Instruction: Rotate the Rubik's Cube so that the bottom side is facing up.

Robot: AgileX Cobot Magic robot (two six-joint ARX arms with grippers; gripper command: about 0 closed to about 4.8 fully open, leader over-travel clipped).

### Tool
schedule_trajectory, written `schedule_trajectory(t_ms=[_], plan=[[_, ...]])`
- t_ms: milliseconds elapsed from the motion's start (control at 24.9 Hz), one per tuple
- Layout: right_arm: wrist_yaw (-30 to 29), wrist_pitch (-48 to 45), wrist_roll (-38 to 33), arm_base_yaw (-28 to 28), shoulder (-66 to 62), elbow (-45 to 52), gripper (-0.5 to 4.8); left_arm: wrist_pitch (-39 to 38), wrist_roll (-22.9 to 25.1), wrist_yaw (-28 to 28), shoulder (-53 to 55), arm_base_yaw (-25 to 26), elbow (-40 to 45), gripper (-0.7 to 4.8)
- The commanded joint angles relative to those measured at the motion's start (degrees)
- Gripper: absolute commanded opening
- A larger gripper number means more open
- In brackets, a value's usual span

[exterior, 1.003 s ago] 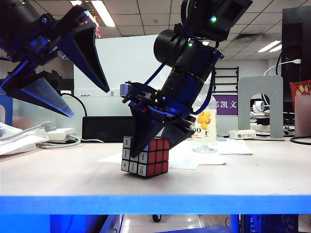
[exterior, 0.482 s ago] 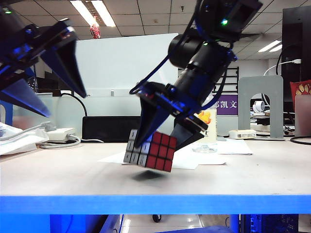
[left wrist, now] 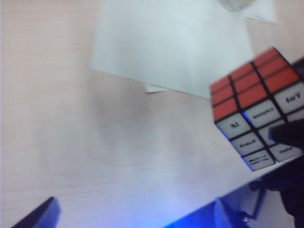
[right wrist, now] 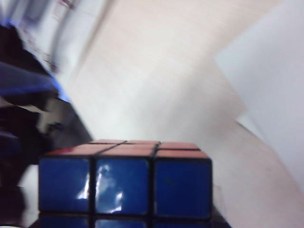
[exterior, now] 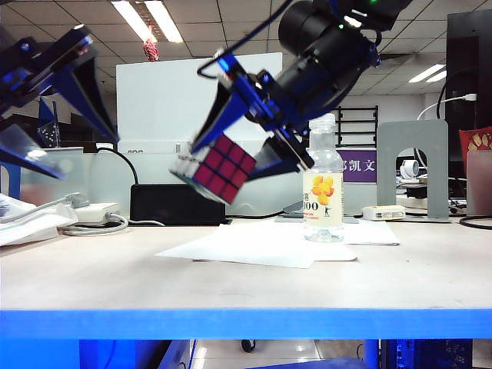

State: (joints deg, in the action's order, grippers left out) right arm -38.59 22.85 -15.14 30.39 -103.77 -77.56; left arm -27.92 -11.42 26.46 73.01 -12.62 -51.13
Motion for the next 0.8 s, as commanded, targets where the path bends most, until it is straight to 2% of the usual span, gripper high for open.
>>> schedule_trajectory(t_ms=[40, 161, 321, 522, 803], plan=[[-6.4, -5.2, -6.3, -0.5, 1.5, -0.3, 2.7, 1.5, -0.2, 1.0, -0.3, -0.2, -0.2, 4.27], [-12.3, -9.7, -11.8, -1.2, 2.1, -0.3, 2.7, 1.4, -0.5, 1.1, -0.5, -0.2, -0.2, 4.27], [-16.0, -14.7, -17.5, -3.1, 3.5, -0.3, 2.71, 1.6, -0.4, 1.0, -2.3, 0.1, -0.2, 4.27], [-22.1, -20.2, -25.0, -6.3, 5.2, -0.3, 2.73, 5.8, 1.7, 0.8, -8.1, -0.1, -0.2, 4.28], [-24.8, -30.3, -39.0, -10.0, 6.5, -0.2, 2.73, 6.7, 2.0, -1.2, -15.3, 0.0, -0.2, 4.28]])
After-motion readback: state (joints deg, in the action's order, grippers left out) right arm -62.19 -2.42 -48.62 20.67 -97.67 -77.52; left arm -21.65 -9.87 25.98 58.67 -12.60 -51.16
